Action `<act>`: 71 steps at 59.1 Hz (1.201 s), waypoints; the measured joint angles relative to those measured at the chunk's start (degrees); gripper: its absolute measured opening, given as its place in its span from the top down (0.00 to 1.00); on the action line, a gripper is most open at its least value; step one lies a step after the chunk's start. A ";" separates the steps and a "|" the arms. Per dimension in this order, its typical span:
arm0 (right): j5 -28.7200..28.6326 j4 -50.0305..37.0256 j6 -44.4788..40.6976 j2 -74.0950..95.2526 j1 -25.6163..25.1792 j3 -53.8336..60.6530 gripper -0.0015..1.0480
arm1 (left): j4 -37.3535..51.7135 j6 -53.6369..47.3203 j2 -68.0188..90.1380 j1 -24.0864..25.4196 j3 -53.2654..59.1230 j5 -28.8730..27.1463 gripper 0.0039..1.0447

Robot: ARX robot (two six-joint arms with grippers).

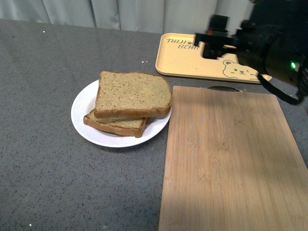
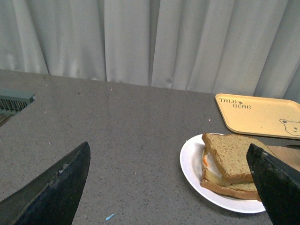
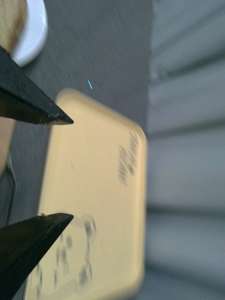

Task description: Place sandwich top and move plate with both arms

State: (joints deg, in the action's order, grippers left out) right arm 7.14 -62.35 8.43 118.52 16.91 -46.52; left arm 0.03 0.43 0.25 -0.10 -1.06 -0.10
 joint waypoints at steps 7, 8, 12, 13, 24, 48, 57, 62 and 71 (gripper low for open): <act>6.40 -12.68 -6.21 -9.70 -3.32 12.59 0.75 | 0.00 0.00 -0.07 0.00 0.00 0.02 0.06; 6.19 -12.83 -6.38 -10.38 -3.54 13.14 0.76 | 0.00 0.00 -0.07 -0.02 0.00 0.02 0.06; 4.92 -13.35 -7.30 -14.58 -4.98 17.51 0.88 | 0.00 0.00 -0.07 0.00 0.00 0.11 0.06; 4.74 -13.35 -7.34 -15.06 -5.18 18.16 0.90 | 0.00 0.00 -0.07 0.00 0.00 0.13 0.06; 1.55 -12.70 -8.24 -24.70 -8.02 28.65 0.99 | 0.00 0.00 -0.07 -0.02 0.00 0.11 0.06; -2.36 -0.28 -8.24 -46.21 -12.00 38.71 0.99 | 0.00 0.00 -0.07 -0.02 0.00 0.09 0.06; -6.73 5.38 -8.26 -55.65 -15.47 41.48 0.99 | 0.00 0.00 -0.07 0.00 0.00 0.09 0.06; -6.75 8.07 -8.24 -59.19 -16.68 42.64 0.99 | 0.00 0.00 -0.07 0.00 0.00 0.11 0.06; -7.04 13.75 -8.24 -66.79 -16.76 44.39 0.99 | 0.00 0.00 -0.07 0.00 0.00 0.11 0.06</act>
State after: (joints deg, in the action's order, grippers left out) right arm 0.10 -48.60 0.19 51.72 0.14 -2.13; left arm 0.03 0.43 0.19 -0.10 -1.06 0.01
